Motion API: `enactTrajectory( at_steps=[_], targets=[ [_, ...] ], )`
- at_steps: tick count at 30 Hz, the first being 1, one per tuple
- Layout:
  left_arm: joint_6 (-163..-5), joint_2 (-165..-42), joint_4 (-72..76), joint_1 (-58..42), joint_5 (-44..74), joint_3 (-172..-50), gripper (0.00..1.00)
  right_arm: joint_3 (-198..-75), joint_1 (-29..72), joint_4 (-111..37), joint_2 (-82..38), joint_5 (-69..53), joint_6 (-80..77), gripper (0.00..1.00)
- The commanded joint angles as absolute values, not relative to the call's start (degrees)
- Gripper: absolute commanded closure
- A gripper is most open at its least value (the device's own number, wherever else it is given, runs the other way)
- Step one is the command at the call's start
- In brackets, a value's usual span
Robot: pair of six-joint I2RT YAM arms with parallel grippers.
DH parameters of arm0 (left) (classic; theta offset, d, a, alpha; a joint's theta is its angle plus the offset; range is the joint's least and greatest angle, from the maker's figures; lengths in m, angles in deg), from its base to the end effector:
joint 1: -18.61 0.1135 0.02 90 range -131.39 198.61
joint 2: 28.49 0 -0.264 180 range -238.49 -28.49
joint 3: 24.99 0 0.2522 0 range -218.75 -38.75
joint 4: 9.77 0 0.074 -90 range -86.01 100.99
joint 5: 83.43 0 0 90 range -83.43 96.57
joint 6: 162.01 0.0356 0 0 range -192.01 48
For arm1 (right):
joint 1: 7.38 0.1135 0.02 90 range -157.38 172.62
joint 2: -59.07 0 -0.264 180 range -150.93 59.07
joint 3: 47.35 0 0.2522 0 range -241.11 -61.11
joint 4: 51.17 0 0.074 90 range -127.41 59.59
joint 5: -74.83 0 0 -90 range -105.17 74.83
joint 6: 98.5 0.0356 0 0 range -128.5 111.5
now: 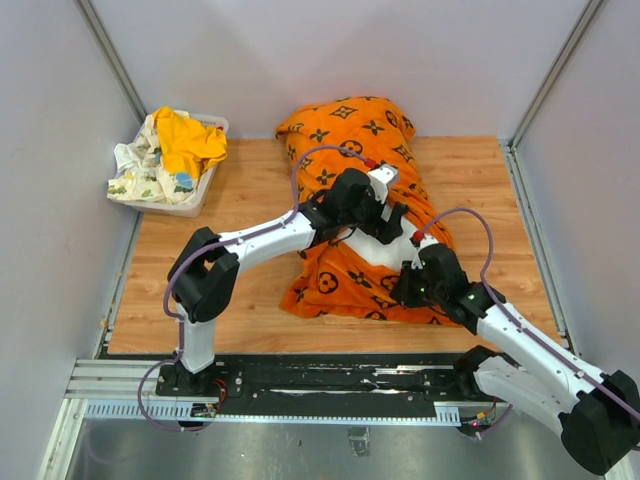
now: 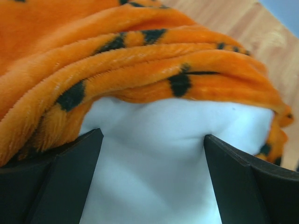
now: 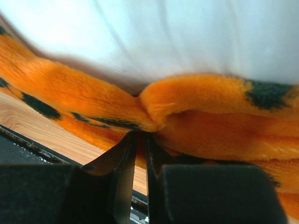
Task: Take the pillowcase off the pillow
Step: Remove the pillow from the pillowcase.
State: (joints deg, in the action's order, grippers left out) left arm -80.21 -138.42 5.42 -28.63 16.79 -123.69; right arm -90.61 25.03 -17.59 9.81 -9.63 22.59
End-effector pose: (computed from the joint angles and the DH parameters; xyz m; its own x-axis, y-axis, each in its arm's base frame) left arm 0.3043 -0.3384 0.2641 -0.4174 0.2447 -0.8751 0.7789 0.5925 -0.2059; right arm 0.1525 0.1009 0.2174 -0.7686 0.1209 -0.6283 -0.2329 0.8618 0.4507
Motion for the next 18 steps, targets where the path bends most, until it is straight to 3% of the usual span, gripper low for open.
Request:
enactTrajectory(
  at_steps=[1,14,16,17,18],
  targets=[
    [-78.63,-138.84,12.57,-28.42,-5.7,-123.24,0.01,-89.89,23.91,-18.34,7.69,-9.51,22.33,0.86],
    [-79.5,-143.54,19.0,-30.83,-3.35,-119.87,0.01,-89.11,23.91,-18.53,7.4,-10.38,22.28,0.87],
    [-78.5,-146.58,19.48,-30.95,-1.4,-119.58,0.16,-89.3,23.9,-18.51,7.12,-10.33,22.13,0.87],
    [-78.62,-147.86,19.76,-30.96,-0.42,-119.67,0.28,-89.5,23.91,-18.36,6.96,-10.34,22.1,0.87],
    [-78.88,-148.8,19.43,-30.96,0.46,-119.38,0.52,-89.73,23.91,-18.07,6.99,-10.46,21.95,0.87]
  ],
)
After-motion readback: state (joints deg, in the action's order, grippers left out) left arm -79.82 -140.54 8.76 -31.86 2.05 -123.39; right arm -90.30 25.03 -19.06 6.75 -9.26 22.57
